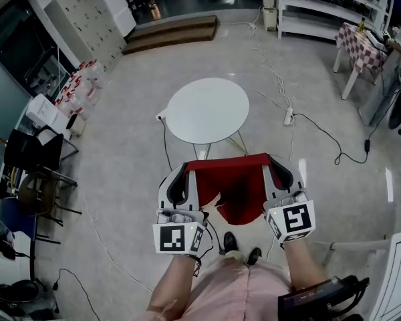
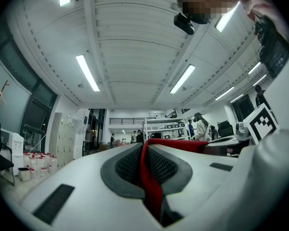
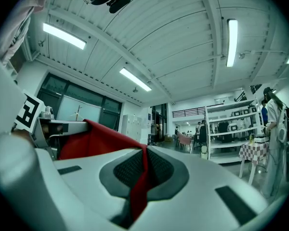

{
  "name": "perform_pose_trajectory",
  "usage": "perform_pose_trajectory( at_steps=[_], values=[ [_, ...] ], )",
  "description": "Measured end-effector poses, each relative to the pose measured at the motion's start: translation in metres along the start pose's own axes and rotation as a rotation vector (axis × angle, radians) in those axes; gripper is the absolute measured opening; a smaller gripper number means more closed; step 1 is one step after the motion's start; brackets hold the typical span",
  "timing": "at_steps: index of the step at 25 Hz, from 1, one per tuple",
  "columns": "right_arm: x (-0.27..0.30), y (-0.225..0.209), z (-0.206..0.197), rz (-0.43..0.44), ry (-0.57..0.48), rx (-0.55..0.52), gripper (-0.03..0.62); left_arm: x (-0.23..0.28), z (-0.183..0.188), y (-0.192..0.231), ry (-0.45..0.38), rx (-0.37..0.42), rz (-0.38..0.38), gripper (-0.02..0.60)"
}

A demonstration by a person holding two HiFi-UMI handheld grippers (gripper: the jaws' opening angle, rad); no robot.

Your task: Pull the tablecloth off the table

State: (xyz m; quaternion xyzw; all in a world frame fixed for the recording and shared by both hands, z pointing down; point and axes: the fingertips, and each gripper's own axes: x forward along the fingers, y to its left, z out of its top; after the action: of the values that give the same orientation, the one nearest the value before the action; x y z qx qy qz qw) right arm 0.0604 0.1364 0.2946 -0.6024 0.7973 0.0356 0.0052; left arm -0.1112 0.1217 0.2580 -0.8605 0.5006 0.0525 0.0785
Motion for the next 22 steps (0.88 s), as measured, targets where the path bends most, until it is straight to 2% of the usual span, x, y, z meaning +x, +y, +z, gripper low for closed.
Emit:
perform_pose_trajectory(
  at_steps=[22],
  values=[
    [-0.0061, 0.0003, 0.0116, 0.004, -0.021, -0.022, 0.023, -0.0063, 0.0094, -0.0040, -0.024, 0.022, -0.002, 0.041]
  ],
)
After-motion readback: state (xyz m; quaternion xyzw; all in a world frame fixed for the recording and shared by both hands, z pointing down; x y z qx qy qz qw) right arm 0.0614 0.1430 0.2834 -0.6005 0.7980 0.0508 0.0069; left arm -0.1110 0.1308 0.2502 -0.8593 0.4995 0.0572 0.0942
